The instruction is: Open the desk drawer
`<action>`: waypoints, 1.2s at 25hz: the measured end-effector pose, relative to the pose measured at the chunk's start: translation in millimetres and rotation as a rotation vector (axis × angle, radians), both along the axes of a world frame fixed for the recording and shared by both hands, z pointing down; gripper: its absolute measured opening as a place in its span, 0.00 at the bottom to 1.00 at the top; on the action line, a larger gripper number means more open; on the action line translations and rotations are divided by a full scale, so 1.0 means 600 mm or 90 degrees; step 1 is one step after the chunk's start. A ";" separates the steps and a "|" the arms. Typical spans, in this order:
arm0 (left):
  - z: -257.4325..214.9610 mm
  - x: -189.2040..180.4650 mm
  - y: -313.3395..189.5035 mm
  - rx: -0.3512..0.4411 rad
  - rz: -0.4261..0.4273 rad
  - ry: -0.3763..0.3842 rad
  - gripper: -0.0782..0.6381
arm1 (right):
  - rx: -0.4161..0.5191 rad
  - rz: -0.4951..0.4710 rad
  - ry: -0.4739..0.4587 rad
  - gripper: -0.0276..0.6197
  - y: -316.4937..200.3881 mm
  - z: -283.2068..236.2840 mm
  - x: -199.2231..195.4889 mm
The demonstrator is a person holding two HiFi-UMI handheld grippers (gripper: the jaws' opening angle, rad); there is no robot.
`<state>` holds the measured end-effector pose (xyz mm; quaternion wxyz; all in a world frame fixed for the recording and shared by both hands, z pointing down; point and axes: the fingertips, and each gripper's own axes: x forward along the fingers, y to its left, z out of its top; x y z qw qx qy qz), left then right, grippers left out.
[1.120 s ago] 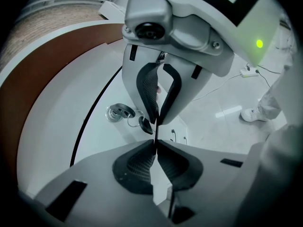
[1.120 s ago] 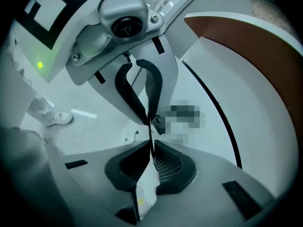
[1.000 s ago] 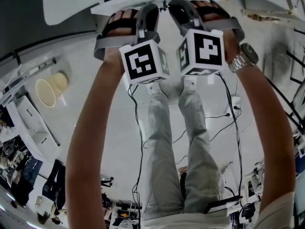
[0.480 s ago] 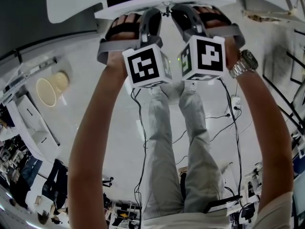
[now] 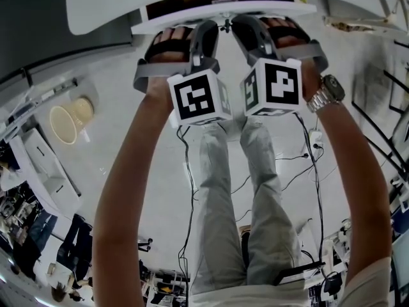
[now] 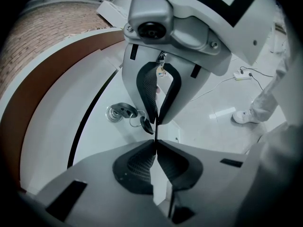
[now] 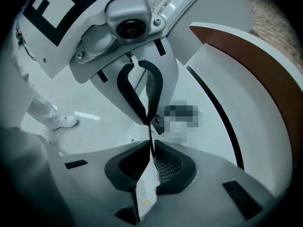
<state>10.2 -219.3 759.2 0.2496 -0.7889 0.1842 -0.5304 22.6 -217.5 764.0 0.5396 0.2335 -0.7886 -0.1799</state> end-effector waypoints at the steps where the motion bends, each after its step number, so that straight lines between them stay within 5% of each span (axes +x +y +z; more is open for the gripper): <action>1: -0.001 0.000 0.000 0.001 -0.001 0.001 0.15 | 0.001 0.002 -0.002 0.11 -0.001 0.000 0.000; 13: 0.004 0.000 0.013 -0.031 -0.031 0.037 0.26 | -0.005 0.027 -0.047 0.14 0.020 -0.011 0.019; 20: -0.020 -0.003 0.054 -0.076 -0.083 0.133 0.25 | -0.062 0.066 -0.089 0.15 0.065 -0.019 0.046; 30: -0.098 -0.008 0.103 -0.159 -0.271 0.352 0.13 | -0.127 0.206 -0.271 0.10 0.117 -0.097 0.059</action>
